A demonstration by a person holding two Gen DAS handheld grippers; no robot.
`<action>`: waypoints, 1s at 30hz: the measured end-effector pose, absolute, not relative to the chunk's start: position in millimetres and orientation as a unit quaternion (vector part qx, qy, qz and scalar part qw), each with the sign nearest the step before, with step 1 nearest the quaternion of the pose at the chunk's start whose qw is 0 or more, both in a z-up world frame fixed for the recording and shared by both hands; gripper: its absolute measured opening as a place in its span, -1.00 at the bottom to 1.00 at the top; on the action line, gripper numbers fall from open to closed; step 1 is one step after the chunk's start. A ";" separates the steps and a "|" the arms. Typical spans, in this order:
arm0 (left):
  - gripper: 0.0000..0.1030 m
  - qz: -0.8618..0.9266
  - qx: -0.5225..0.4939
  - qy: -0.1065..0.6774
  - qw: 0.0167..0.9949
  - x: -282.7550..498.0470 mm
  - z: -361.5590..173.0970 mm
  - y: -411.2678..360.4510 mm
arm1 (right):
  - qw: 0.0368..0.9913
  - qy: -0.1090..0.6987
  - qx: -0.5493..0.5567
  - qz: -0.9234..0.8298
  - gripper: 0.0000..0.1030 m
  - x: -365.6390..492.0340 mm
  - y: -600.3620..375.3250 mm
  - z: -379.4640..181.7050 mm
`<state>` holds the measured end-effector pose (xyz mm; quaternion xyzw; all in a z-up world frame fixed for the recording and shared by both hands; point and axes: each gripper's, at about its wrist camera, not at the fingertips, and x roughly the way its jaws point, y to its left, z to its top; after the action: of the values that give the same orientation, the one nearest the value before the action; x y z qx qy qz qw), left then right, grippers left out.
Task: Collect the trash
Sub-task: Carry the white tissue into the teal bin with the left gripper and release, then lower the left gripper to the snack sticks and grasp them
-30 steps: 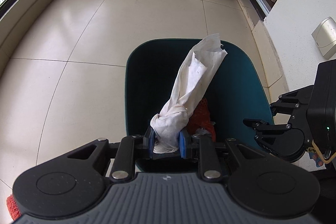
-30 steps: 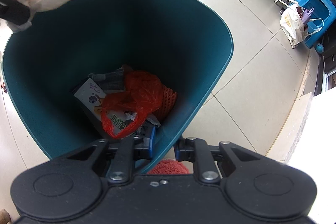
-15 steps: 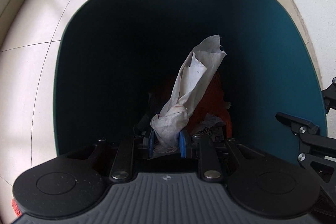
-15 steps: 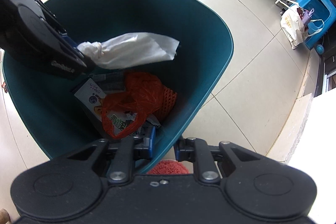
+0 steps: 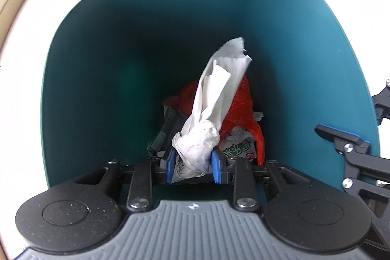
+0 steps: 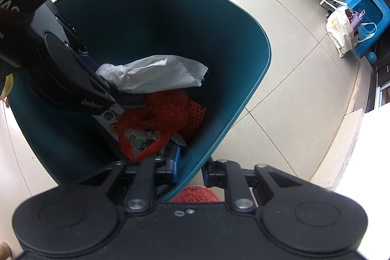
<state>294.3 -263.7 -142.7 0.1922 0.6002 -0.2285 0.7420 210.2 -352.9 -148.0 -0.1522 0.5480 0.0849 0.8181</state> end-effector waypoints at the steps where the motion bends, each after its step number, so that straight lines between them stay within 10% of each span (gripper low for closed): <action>1: -0.40 -0.230 0.189 0.600 0.743 293.7 -141.3 -262.9 | 0.818 0.548 -0.152 0.085 -0.67 210.1 -353.1 -148.2; 26: -0.38 -0.282 0.142 0.538 0.782 251.2 -58.7 -188.4 | 0.817 0.549 -0.156 0.085 -0.66 209.8 -353.2 -148.9; 30: 0.35 -0.267 0.115 0.515 0.806 246.4 -41.1 -156.4 | 0.816 0.550 -0.156 0.085 -0.66 209.8 -352.7 -149.2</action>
<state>246.4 -156.4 -41.1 0.1150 0.5151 -0.2668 0.8064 209.8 -352.7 -149.2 -0.1556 0.5498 0.0849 0.8163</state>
